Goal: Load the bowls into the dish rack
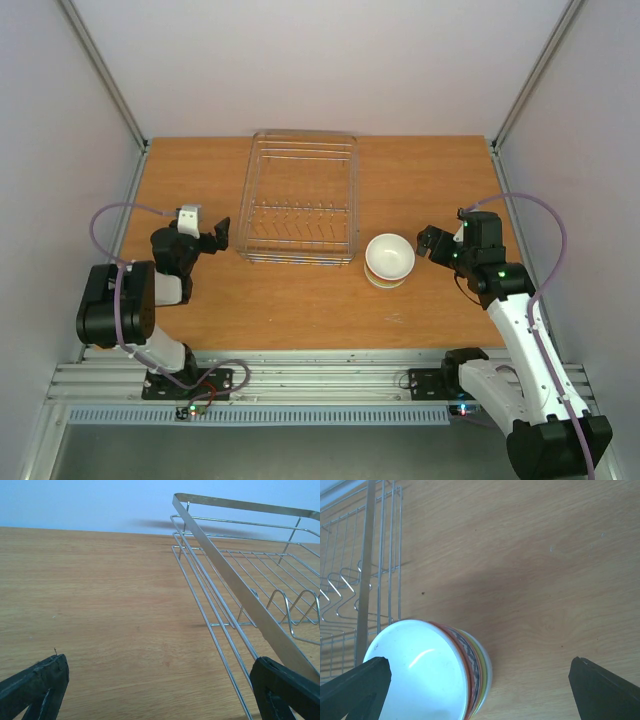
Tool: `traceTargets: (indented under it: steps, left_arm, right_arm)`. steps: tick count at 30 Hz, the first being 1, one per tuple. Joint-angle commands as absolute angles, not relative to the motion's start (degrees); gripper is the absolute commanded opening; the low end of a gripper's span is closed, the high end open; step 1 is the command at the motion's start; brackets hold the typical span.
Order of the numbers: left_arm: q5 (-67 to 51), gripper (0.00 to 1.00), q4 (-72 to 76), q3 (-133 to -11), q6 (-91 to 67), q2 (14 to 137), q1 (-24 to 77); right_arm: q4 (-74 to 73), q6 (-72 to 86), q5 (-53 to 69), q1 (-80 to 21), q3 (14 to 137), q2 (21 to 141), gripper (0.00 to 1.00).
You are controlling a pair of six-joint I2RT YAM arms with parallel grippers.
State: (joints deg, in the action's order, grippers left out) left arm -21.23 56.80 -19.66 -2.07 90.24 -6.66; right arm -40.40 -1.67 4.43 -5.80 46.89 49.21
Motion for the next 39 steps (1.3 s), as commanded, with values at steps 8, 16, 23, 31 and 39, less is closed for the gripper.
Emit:
traceTargets:
  steps: [8, 16, 23, 31, 39]
  left_arm:
    - [-21.95, 0.94, 60.29, -19.86, -0.94, 90.49, -6.59]
    - [-23.23, 0.70, 62.45, -18.01, -0.72, 88.78, -6.77]
    - [-23.12, 0.68, 62.40, -18.00, -0.77, 88.63, -6.77]
    - [-21.82, 0.68, 63.60, -15.68, -1.51, 84.91, -6.86]
    - [-20.41, 0.69, 44.70, -20.43, -0.55, 69.78, -6.86]
  right_arm:
    - [-44.45, -0.42, 3.62, -6.24, 48.58, 50.49, 0.99]
    - [-46.92, -0.67, -5.60, -6.85, 47.86, 50.95, 0.99]
    - [-48.65, 3.54, -13.09, -6.86, 48.84, 51.02, 0.99]
    - [-48.64, 0.97, -5.12, -6.86, 49.42, 51.45, 0.73]
    - [-49.14, -4.47, 5.24, -10.19, 53.29, 58.29, 0.45]
